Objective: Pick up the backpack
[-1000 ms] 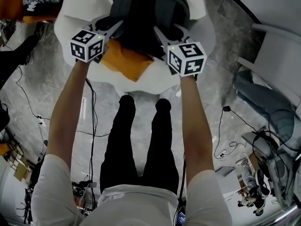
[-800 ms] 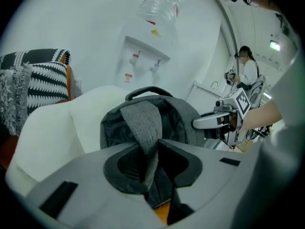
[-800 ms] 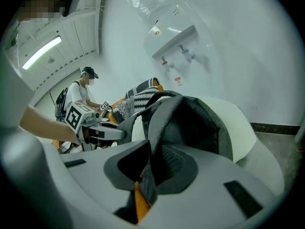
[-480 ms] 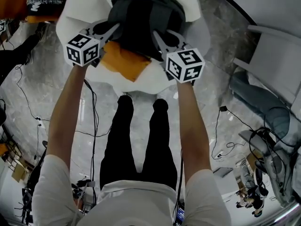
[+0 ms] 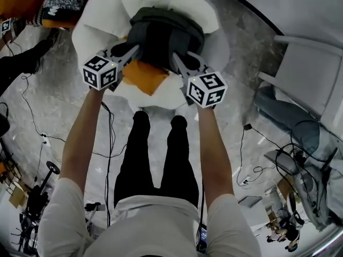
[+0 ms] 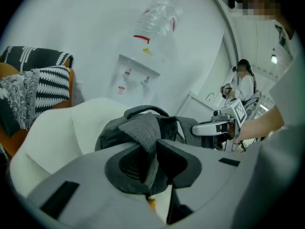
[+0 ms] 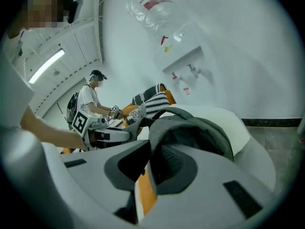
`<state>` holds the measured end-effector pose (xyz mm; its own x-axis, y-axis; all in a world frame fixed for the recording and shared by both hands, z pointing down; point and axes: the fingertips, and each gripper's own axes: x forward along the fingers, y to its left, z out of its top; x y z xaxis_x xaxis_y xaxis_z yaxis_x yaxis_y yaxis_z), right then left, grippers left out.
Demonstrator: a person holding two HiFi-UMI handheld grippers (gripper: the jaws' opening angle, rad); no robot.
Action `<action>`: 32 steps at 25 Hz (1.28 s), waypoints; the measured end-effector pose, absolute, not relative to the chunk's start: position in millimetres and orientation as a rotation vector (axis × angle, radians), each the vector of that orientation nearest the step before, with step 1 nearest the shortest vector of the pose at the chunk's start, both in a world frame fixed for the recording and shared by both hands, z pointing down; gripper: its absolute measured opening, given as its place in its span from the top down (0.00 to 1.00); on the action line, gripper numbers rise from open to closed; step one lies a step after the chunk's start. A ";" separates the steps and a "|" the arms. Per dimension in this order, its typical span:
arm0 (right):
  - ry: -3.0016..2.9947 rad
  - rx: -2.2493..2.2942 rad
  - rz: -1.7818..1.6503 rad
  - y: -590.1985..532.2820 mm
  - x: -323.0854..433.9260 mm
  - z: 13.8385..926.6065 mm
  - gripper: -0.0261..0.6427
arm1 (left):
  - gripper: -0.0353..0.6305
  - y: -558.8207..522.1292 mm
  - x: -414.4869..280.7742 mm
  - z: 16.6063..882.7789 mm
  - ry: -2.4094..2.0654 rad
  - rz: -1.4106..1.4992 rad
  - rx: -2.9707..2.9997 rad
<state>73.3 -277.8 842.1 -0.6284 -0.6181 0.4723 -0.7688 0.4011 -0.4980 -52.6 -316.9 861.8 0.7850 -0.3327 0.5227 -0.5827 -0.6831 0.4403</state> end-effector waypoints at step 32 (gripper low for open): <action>-2.383 1.273 1.162 -228.9 99.2 760.1 0.89 | 0.87 -261.9 -44.1 762.2 -0.701 0.583 2.317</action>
